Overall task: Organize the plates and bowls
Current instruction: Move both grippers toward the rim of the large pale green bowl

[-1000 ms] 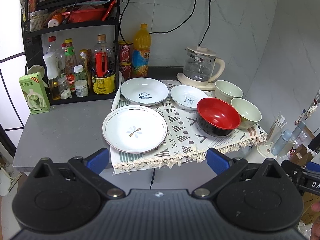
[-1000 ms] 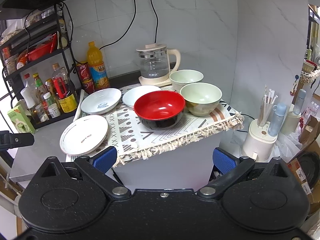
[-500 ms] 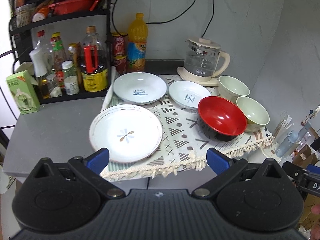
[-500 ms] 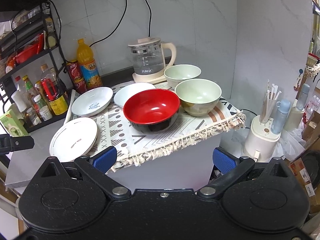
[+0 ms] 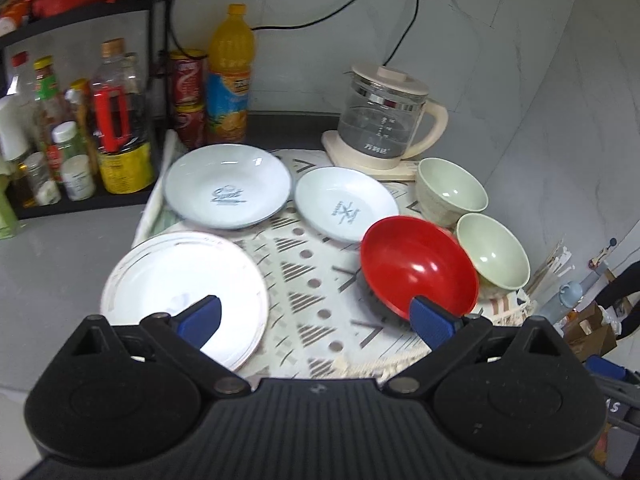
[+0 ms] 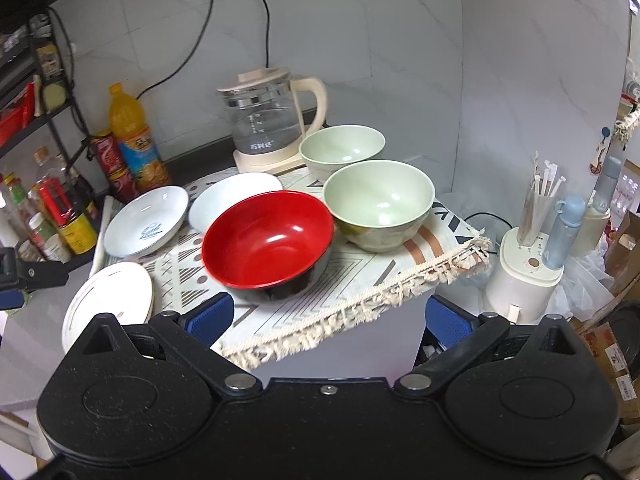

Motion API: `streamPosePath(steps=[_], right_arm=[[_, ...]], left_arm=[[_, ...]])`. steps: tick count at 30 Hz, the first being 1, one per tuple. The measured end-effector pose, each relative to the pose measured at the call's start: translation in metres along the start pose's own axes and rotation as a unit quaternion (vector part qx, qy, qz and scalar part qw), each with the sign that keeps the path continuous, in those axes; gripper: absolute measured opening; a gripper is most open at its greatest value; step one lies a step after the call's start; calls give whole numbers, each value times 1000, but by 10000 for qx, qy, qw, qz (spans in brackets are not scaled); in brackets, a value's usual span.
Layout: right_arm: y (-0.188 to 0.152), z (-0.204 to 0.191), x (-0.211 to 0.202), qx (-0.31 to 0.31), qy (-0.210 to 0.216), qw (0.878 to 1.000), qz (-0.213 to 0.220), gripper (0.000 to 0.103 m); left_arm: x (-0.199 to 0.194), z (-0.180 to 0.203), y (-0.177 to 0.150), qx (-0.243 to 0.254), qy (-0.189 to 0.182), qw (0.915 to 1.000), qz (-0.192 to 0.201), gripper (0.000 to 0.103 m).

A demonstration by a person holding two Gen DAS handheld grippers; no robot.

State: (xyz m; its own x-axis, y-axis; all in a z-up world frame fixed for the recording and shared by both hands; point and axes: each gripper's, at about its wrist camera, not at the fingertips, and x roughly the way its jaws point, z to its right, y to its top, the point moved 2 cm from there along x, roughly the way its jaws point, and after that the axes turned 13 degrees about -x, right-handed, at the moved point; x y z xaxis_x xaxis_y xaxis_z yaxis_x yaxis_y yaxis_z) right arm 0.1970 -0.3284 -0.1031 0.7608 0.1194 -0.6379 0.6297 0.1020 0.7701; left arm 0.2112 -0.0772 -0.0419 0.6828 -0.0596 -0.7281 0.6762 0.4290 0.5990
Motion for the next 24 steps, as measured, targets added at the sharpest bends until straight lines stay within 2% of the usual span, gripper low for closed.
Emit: streamPosePath(steps=[16, 24], right_arm=[[42, 27, 66, 296, -247, 9988, -314, 103], [47, 52, 89, 655, -455, 9956, -491, 103]], left_arm=[[97, 63, 53, 474, -221, 9971, -547, 100], [140, 102, 63, 685, -570, 9911, -985, 100]])
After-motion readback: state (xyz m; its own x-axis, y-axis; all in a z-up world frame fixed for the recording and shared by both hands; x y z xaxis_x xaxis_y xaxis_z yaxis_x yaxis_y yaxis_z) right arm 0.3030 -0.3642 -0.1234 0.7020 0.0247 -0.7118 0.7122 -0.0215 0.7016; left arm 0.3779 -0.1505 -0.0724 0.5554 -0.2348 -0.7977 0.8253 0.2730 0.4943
